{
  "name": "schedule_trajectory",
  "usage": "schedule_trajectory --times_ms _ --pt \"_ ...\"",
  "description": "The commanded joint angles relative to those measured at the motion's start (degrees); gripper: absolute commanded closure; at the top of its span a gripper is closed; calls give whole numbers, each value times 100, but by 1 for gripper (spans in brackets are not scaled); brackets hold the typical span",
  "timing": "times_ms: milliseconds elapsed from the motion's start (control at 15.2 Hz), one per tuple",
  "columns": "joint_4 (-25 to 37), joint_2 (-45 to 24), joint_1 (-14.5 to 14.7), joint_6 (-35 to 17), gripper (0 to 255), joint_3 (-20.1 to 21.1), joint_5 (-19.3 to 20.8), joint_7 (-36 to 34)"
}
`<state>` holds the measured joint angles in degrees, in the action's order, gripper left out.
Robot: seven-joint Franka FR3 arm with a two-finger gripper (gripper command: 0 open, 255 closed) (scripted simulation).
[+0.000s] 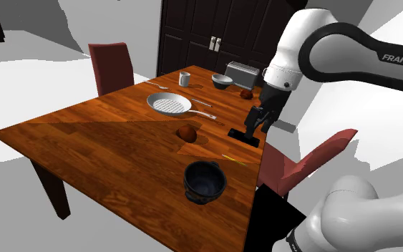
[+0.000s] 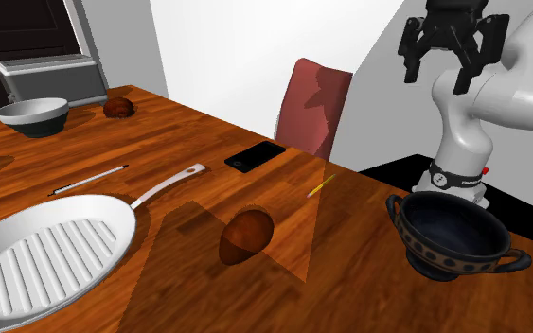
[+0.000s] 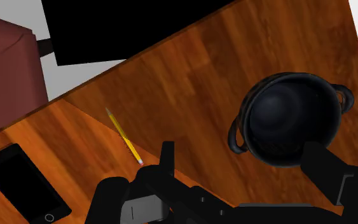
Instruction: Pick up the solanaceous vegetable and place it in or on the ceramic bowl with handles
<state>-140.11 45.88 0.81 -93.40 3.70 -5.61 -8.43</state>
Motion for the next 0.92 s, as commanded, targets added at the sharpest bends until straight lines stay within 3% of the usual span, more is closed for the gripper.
schedule_trajectory --times_ms 0,462,858 --pt "0 0 0 0 0 0 0 0" --pt "291 -1405 41 -1077 0 -594 13 1086" --pt "927 -2783 146 -1729 0 -1007 -242 2053"
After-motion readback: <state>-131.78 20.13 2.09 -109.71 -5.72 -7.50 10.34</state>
